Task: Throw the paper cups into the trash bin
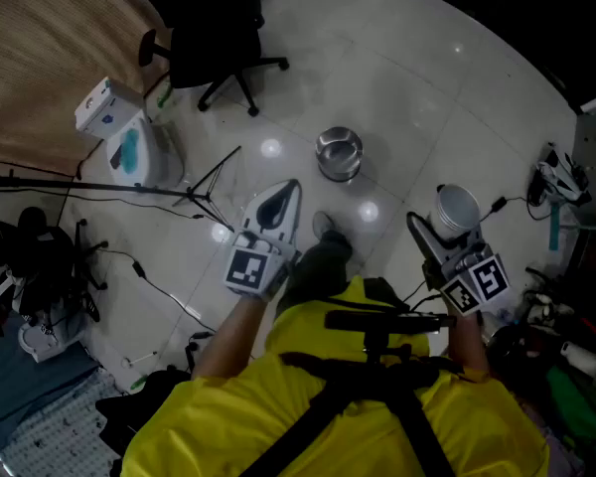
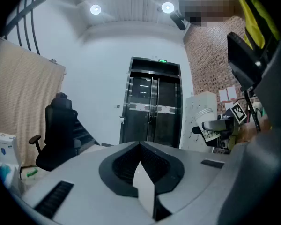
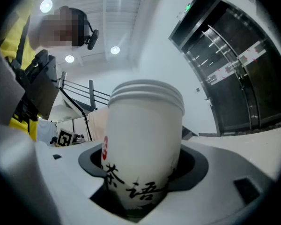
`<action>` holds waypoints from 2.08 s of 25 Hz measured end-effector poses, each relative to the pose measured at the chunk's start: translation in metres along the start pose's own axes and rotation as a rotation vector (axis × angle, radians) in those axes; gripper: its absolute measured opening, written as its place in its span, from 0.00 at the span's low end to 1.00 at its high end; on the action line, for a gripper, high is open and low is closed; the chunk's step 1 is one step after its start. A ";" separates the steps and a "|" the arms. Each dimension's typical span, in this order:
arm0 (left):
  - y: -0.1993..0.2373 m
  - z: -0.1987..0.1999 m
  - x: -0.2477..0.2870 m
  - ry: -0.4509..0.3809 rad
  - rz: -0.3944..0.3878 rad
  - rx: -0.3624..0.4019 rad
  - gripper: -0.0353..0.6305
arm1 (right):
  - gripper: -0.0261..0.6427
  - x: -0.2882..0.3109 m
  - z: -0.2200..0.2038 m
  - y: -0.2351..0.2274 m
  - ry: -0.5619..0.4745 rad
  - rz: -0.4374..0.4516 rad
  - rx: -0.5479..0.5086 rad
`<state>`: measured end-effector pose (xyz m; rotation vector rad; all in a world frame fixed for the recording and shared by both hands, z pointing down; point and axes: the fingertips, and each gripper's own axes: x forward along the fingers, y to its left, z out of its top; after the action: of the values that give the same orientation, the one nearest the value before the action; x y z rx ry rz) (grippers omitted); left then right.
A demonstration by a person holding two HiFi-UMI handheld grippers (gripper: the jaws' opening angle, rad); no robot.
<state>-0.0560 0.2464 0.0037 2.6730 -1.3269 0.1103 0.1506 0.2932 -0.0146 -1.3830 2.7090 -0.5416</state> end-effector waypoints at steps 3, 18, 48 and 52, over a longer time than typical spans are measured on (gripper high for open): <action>0.045 -0.005 0.049 0.009 0.020 0.000 0.06 | 0.54 0.065 -0.002 -0.038 0.053 0.029 -0.040; 0.181 -0.392 0.226 0.255 0.224 -0.165 0.06 | 0.54 0.349 -0.531 -0.302 0.758 0.165 -0.068; 0.217 -0.540 0.237 0.384 0.253 -0.366 0.06 | 0.49 0.386 -0.599 -0.299 0.810 0.165 -0.086; 0.204 -0.468 0.226 0.340 0.250 -0.362 0.06 | 0.44 0.352 -0.454 -0.262 0.596 0.127 -0.010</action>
<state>-0.0805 0.0273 0.5172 2.0757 -1.4026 0.3066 0.0513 0.0011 0.5366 -1.1827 3.2165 -1.0790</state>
